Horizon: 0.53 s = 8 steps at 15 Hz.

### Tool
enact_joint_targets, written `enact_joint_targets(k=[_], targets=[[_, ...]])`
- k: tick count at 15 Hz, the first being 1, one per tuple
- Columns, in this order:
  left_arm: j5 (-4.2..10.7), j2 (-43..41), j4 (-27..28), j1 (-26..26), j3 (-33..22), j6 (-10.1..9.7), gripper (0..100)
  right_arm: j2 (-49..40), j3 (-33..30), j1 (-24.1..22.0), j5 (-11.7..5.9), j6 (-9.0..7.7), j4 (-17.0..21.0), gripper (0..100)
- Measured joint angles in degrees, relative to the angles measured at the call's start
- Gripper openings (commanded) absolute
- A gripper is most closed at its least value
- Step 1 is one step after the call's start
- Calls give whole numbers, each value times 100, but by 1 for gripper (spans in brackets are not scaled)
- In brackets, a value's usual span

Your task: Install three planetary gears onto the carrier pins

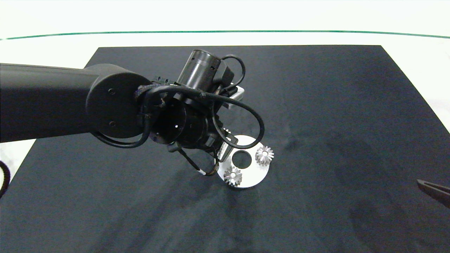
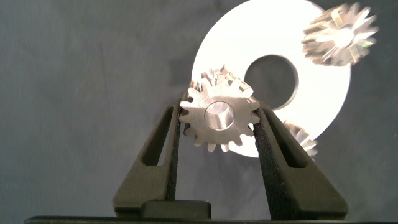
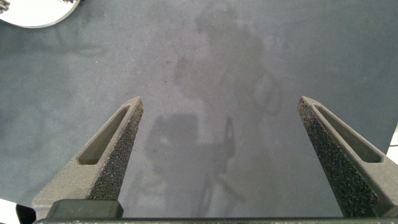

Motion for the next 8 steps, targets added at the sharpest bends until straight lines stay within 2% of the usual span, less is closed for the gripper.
enact_joint_targets(k=[3, 5, 8], targets=[[2, 204, 20, -9, -334, 18, 10, 0, 0, 0, 0, 0, 0, 100], [2, 344, 260, 4, -546, 179, 10, 0, 0, 0, -2, 0, 2, 100], [0, 516, 364, 52, -745, 239, 10, 0, 0, 0, 0, -2, 2, 100]])
